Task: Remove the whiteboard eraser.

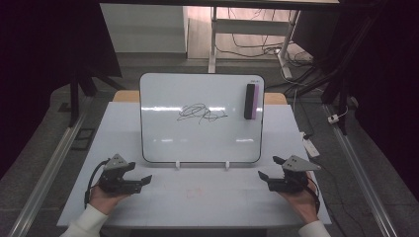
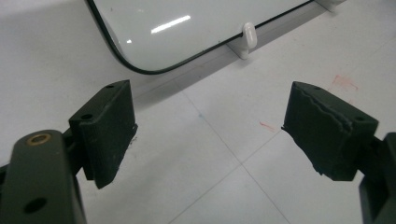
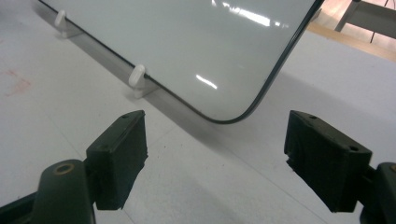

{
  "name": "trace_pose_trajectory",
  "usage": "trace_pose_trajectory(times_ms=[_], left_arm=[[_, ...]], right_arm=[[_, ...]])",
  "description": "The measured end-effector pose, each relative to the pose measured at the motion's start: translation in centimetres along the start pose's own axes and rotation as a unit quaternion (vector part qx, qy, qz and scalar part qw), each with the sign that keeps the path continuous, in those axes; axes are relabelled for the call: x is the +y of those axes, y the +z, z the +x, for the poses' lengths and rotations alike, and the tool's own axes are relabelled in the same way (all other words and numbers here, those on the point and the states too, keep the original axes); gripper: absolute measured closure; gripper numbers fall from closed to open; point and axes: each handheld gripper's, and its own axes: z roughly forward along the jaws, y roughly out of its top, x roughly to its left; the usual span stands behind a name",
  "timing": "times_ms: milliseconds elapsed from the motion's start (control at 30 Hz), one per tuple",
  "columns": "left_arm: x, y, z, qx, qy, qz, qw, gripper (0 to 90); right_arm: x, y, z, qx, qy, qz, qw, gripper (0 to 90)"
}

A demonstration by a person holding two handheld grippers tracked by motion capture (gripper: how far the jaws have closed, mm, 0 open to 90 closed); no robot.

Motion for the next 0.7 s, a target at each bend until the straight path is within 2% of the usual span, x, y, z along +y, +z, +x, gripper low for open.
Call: trace_pose_trajectory(times_ms=[300, 533, 700], left_arm=[[0.04, -0.42, 0.49, -0.011, 0.001, -0.014, 0.9998, 17.8], [0.3, -0.54, 0.1, -0.005, 0.008, -0.01, 0.9999, 17.8], [0.44, -0.4, 0.26, 0.001, 0.006, -0.007, 1.0, 17.9]], right_arm=[[0.27, -0.38, -0.14, -0.009, 0.011, -0.005, 0.9999, 21.5], [0.38, -0.38, 0.31, -0.007, 0.006, -0.009, 0.9999, 22.0], [0.13, -0.42, 0.3, -0.007, 0.006, -0.007, 0.9999, 22.5]])
